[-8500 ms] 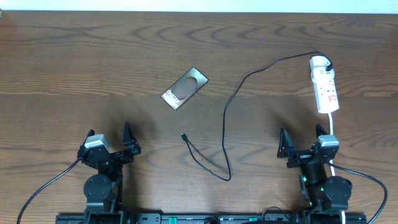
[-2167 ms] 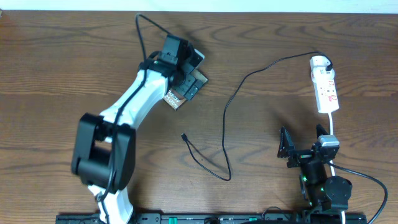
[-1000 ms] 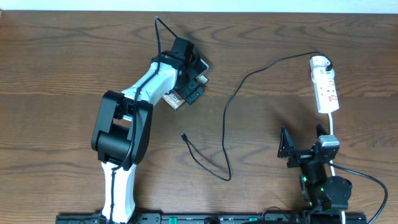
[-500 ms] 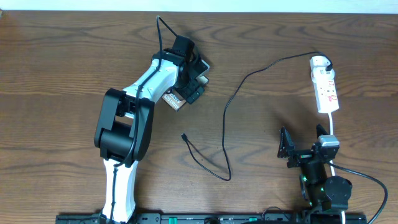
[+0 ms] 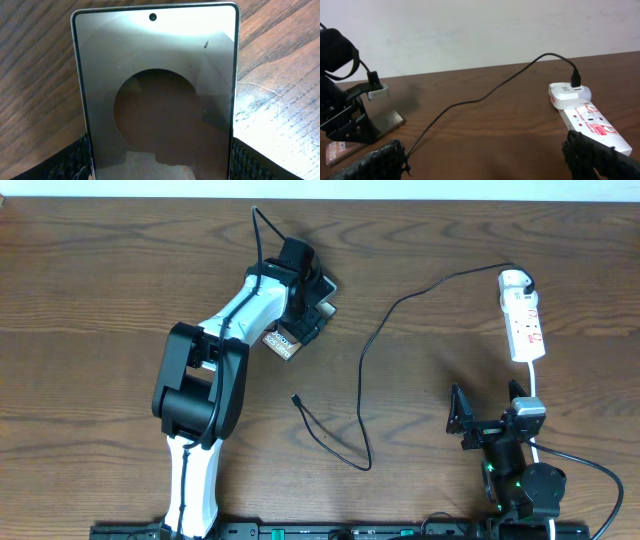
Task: Plug charger to phone and switch on socket
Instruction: 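Lift the phone with the left gripper and tilt it upright, then move the right gripper toward the phone held by the left gripper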
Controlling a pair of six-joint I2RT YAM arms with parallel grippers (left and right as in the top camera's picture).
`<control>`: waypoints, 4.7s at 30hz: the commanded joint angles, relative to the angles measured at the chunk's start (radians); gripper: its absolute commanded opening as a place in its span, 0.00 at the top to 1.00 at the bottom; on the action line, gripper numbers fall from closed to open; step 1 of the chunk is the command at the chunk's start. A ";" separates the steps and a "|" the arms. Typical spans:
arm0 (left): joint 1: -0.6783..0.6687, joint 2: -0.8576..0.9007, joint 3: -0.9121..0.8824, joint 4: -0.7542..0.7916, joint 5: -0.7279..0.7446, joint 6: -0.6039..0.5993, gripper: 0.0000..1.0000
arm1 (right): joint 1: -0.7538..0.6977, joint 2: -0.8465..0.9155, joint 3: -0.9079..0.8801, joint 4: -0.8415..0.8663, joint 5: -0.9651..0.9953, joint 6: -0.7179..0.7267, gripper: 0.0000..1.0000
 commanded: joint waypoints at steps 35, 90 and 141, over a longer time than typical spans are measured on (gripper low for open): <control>-0.001 0.109 0.117 -0.228 -0.054 -0.486 0.60 | 0.008 -0.006 -0.005 -0.001 0.004 -0.014 0.01; -0.001 0.108 0.369 -0.470 0.152 -0.858 0.93 | 0.008 -0.006 -0.005 0.013 -0.191 0.581 0.01; 0.060 0.108 0.369 -0.502 0.522 -0.932 0.93 | 0.525 1.942 0.754 0.823 -0.308 0.315 0.41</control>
